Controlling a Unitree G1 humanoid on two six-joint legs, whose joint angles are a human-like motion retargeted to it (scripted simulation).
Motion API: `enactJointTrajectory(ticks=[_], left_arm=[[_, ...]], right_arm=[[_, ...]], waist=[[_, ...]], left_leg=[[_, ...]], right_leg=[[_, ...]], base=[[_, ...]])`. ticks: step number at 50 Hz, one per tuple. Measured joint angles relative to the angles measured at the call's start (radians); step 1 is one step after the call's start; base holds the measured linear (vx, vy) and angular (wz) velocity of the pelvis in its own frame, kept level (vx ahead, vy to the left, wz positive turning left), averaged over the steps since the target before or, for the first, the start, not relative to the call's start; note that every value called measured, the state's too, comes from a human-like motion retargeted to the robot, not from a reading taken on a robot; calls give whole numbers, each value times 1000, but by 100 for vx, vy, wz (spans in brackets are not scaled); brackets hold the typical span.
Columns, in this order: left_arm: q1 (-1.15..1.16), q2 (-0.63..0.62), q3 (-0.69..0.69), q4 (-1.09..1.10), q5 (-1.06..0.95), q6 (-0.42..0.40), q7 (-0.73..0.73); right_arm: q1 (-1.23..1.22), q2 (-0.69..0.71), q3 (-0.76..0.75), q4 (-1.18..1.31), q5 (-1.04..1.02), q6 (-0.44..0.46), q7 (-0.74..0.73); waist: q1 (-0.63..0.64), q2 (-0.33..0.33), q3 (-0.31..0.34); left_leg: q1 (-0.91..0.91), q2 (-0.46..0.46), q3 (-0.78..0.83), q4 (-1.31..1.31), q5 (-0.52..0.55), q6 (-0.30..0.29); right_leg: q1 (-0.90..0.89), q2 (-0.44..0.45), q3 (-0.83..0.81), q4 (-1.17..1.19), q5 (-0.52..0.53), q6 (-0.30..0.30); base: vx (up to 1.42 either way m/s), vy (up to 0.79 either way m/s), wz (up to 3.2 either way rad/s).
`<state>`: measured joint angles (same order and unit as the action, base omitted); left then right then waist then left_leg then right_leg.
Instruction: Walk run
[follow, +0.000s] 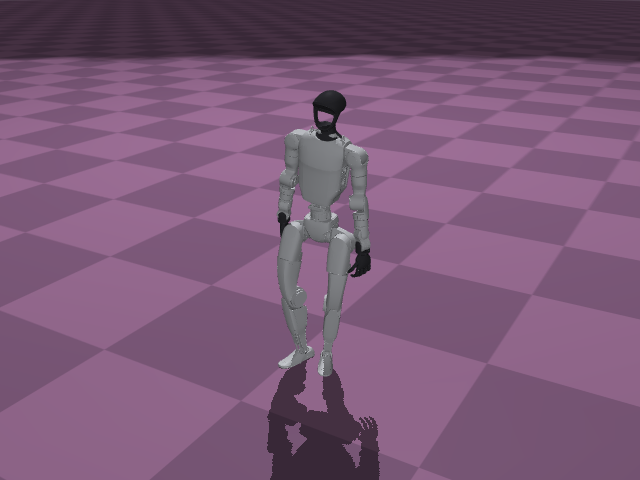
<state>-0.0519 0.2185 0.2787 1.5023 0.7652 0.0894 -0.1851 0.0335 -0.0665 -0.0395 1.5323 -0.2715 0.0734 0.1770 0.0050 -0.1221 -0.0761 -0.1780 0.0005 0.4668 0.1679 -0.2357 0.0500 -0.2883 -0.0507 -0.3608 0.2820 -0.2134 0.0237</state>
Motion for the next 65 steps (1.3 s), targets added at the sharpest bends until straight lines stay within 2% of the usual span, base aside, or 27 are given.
enactJointTrajectory(ticks=[2,5,7,12,22,26,30,33,35,37,42,45,47,50,54,58,60,63,65], left_arm=[[-6,8,13,19,5,20,8],[-11,-1,15,28,11,45,23],[-10,-14,8,19,11,38,15],[11,-36,17,-38,20,-1,-6],[66,-61,37,-19,13,-20,60],[79,-58,65,6,17,-22,91],[77,-63,81,25,6,-21,118],[63,-56,61,63,-3,-23,155],[55,-50,49,94,4,-14,181],[50,-43,48,120,6,2,212],[55,-35,65,160,-15,6,226],[57,-29,88,165,-12,16,189],[59,-27,95,161,-6,21,174],[61,-23,94,155,5,23,164],[51,-24,93,138,28,31,154],[50,-32,101,117,13,29,167],[49,-35,105,118,-15,30,178],[42,-35,93,123,-63,38,179],[30,-30,80,119,-83,42,169]], right_arm=[[-3,4,11,23,-43,5,-9],[15,11,3,39,-70,11,-6],[36,13,-6,45,-56,5,0],[55,20,-33,64,-30,14,5],[37,25,-39,38,6,-1,-19],[-4,33,-41,52,29,0,-33],[-37,33,-36,36,75,-4,-17],[-49,25,-37,24,105,-8,-15],[-63,19,-42,31,112,-5,-14],[-85,18,-47,39,105,4,-16],[-142,20,-38,23,77,6,-11],[-173,24,-23,-9,60,-6,-11],[-192,28,-12,-23,56,-14,-15],[-206,38,2,-30,60,-19,-19],[-197,46,12,-24,61,-12,-6],[-151,41,16,-12,21,-10,5],[-123,37,19,-4,-8,-13,-6],[-82,29,21,4,-36,-20,-23],[-67,20,21,4,-39,-23,-21]], waist=[[-13,3,-16],[-5,-5,-19],[10,-10,-23],[26,-1,-34],[32,37,-30],[19,28,-17],[10,6,0],[35,-15,3],[76,-22,1],[111,-25,7],[150,-6,19],[149,-1,23],[151,-4,26],[156,-10,22],[185,-43,8],[211,-57,-16],[196,-36,-27],[164,29,-43],[155,68,-41]], left_leg=[[-2,8,7,-5,4,-9],[35,-8,6,-30,14,-19],[76,-18,12,-56,19,-28],[172,-32,15,-122,32,-60],[229,-7,9,-112,19,-92],[175,7,-8,19,-10,-97],[44,17,-4,263,83,-104],[-65,18,-10,435,74,-136],[-120,32,23,464,56,-171],[-167,18,26,427,57,-182],[-241,-3,13,213,83,-148],[-278,-37,-77,97,91,-111],[-299,-60,-144,54,144,-85],[-308,-75,-197,59,237,-84],[-316,-67,-168,145,184,-8],[-284,-47,-168,191,94,21],[-243,-40,-188,174,70,36],[-161,14,-215,132,39,39],[-123,47,-227,118,21,40]], right_leg=[[4,-16,-82,11,-32,-5],[40,18,-31,-41,-15,-15],[80,36,-4,-98,48,-50],[184,60,-65,-205,52,-87],[289,97,-77,-273,26,-93],[304,64,-97,-267,3,-82],[317,15,-141,-272,-13,-64],[315,-17,-184,-273,-25,-59],[312,-22,-190,-270,-31,-55],[320,-17,-188,-270,-35,-52],[374,31,-183,-284,-53,-40],[412,52,-177,-296,-65,-26],[435,57,-161,-297,-71,-12],[467,65,-139,-296,-63,17],[481,30,-107,-268,0,78],[488,-12,-106,-204,131,124],[480,-13,-95,-144,231,110],[426,-6,-115,41,386,41],[376,-16,-145,193,450,-4]], base=[[4,-4,-28],[15,-4,-6],[23,-3,7],[19,-7,18],[10,-9,16],[4,-16,44],[0,-11,79],[0,-2,69],[12,-5,19],[16,-9,9],[26,-9,5],[24,-8,-6],[28,-7,-20],[79,0,-28],[49,-2,-58],[66,6,-72],[70,9,-46],[55,6,-48],[49,5,-62]])
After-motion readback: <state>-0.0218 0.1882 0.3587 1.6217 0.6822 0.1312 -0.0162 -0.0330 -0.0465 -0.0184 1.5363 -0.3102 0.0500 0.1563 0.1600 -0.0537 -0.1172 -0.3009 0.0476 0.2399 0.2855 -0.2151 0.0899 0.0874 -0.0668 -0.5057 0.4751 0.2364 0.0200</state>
